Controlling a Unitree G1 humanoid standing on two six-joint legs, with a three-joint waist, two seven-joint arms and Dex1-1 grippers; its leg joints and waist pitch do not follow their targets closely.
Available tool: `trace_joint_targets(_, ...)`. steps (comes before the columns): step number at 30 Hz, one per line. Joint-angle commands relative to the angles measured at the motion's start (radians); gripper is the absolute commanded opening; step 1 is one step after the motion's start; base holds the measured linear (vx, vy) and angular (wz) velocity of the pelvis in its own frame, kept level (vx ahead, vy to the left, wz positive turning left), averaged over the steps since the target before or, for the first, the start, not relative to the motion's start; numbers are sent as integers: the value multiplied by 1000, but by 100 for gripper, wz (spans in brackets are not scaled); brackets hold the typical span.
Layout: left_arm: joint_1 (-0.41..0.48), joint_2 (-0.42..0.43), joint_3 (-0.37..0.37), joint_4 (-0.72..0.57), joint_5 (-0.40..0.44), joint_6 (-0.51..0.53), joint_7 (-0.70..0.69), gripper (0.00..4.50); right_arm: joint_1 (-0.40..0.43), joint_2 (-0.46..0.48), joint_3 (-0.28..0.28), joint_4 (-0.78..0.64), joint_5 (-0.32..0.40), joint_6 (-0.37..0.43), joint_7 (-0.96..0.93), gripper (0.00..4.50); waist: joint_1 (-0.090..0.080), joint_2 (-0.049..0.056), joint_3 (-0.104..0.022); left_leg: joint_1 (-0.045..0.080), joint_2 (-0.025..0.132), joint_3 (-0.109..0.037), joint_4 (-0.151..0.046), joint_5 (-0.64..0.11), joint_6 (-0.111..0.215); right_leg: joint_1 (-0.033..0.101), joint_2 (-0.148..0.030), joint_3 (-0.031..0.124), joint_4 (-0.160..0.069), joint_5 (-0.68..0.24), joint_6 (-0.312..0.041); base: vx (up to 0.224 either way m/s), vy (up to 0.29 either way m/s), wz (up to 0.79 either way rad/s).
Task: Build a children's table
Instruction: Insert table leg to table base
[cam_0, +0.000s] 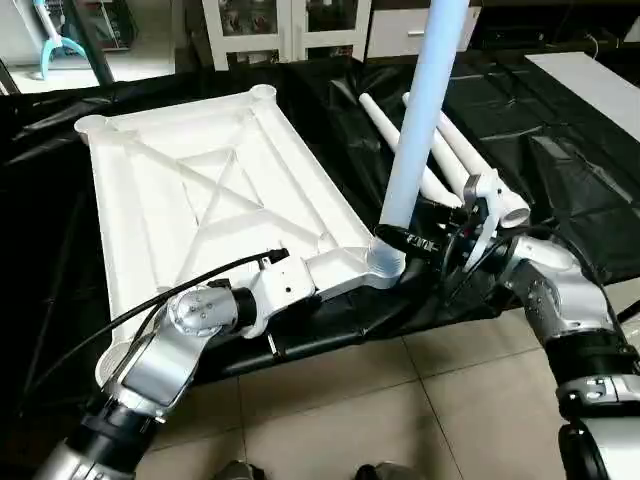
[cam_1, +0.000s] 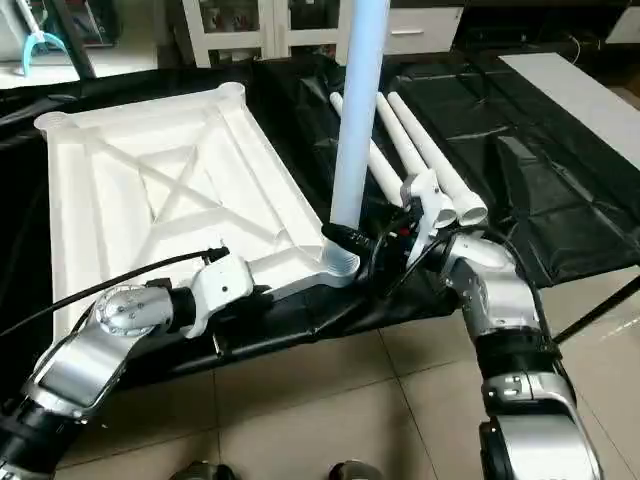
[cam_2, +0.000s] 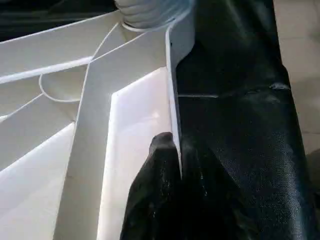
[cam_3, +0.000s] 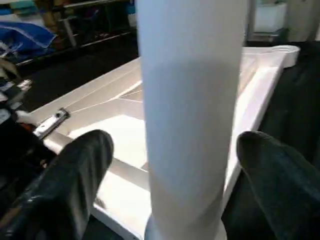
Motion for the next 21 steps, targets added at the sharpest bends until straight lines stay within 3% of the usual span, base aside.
trace_joint_targets(1,-30,0,-41,21,-10,-41,-56,0,-21,-17,-8,-6,-4,6,0,444,-4,2,-72,21,46,-7,-61,-88,114,52,-55,47,-57,8,-297,0,0,0)
trace_joint_targets(2,-32,-1,-41,28,-11,-45,-62,0,-23,-15,-13,-3,-3,8,-2,444,-2,3,-75,23,47,-7,-60,-93,114,54,-60,49,-57,1,-297,0,0,0)
trace_joint_targets(3,-36,-1,-53,29,7,-51,-56,0,-17,-17,-17,-7,-4,8,-2,444,2,18,-88,26,49,-10,-57,-86,108,58,-61,45,-56,17,-301,0,0,0)
trace_joint_targets(5,-36,-15,-48,15,-16,-36,-63,0,-5,-18,-23,-19,-6,10,2,444,7,16,-88,25,50,-9,-55,-80,107,58,-59,46,-51,47,-308,0,0,0)
trace_joint_targets(8,-30,-2,-51,18,-10,-50,-67,0,2,-8,-27,-30,-6,1,-13,444,18,24,-99,24,48,-10,-49,-53,118,63,-60,44,-44,77,-316,0,0,0)
trace_joint_targets(9,-28,-2,-45,37,-12,-64,-65,0,3,1,-28,-36,-3,-3,-27,444,18,22,-99,24,48,-10,-49,-48,120,62,-60,44,-44,82,-316,0,0,0)
trace_joint_targets(10,-28,-2,-45,37,-12,-64,-65,0,3,1,-28,-36,-3,-3,-27,444,16,13,-100,22,48,-9,-49,-44,123,64,-60,43,-42,75,-314,0,0,0)
trace_joint_targets(12,-28,-4,-40,52,-15,-72,-63,0,4,6,-28,-41,0,-4,-35,444,15,17,-99,22,48,-8,-49,-64,114,61,-59,43,-46,32,-305,0,0,0)
trace_joint_targets(13,-27,-14,-31,61,-12,-75,-39,0,17,10,-28,-59,-6,-7,-62,444,18,29,-102,24,49,-11,-48,-71,108,62,-61,42,-45,24,-305,0,0,0)
trace_joint_targets(15,-39,-56,-2,85,-3,-56,41,0,59,34,-49,-115,10,-4,-117,444,17,19,-99,26,52,-7,-50,-84,96,60,-60,46,-49,18,-293,0,0,0)
trace_joint_targets(16,-47,-73,15,92,-11,-53,61,0,71,44,-59,-129,17,6,-143,444,18,21,-99,25,50,-8,-50,-96,90,59,-60,45,-50,1,-290,0,0,0)
trace_joint_targets(17,-53,-81,27,94,-24,-48,62,0,76,51,-63,-132,18,2,-154,444,19,30,-100,25,50,-11,-51,-115,78,60,-61,44,-51,-27,-283,0,0,0)
trace_joint_targets(19,-64,-95,48,96,-51,-41,59,0,82,62,-67,-134,18,-7,-170,444,13,20,-99,21,46,-10,-52,-132,65,63,-61,44,-57,-57,-274,0,0,0)
trace_joint_targets(21,-83,-78,32,120,-31,-76,50,0,93,71,-63,-129,9,-21,-181,444,13,25,-99,21,44,-11,-51,-145,60,61,-61,44,-61,-101,-259,0,0,0)
